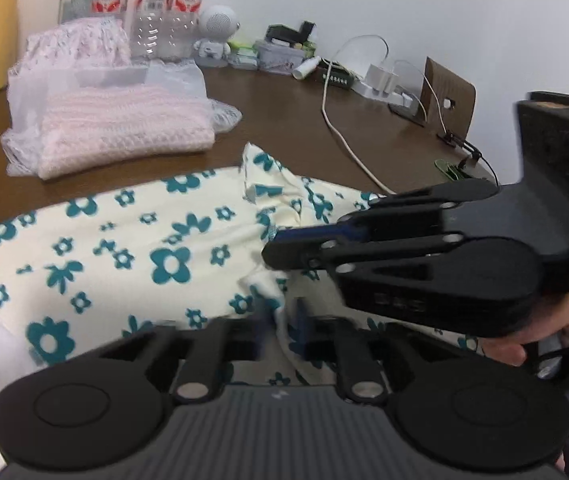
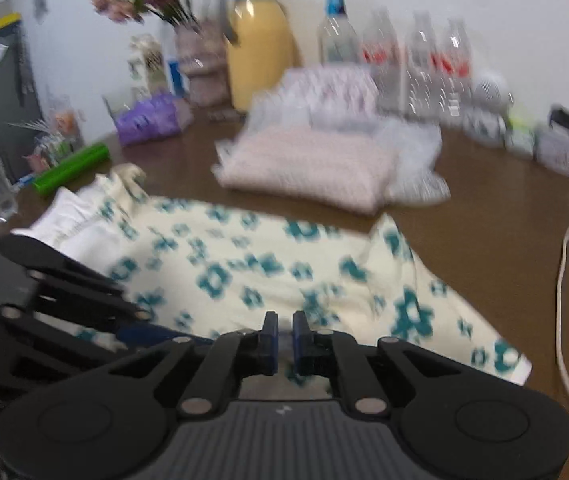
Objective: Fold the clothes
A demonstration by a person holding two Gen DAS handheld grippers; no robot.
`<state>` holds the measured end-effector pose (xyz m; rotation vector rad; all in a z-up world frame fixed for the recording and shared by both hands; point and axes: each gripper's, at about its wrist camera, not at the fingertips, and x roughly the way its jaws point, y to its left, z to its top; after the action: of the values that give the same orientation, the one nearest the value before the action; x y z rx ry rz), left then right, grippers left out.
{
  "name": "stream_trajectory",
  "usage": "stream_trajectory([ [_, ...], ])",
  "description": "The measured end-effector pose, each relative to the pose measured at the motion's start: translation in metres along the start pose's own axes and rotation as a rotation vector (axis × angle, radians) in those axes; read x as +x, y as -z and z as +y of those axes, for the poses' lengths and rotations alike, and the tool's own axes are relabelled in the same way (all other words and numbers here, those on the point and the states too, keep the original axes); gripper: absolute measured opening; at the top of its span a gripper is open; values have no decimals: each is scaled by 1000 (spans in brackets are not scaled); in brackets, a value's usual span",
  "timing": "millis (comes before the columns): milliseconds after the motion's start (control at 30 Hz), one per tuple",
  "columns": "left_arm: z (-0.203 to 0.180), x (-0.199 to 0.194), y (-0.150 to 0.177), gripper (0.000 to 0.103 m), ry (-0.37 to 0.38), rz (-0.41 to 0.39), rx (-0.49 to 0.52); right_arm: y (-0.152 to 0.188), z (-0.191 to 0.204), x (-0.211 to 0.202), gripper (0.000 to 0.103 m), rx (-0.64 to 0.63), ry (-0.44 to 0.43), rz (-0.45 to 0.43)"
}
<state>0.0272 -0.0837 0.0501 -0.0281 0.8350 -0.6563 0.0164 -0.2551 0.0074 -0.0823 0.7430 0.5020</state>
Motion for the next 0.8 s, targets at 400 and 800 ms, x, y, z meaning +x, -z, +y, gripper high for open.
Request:
stream_trajectory([
  [400,21,0,5,16,67,-26,-97,93,61,-100,14,-196,18,-139],
  [800,17,-3,10,26,81,-46,-59,90,106,-80,0,-125,107,-155],
])
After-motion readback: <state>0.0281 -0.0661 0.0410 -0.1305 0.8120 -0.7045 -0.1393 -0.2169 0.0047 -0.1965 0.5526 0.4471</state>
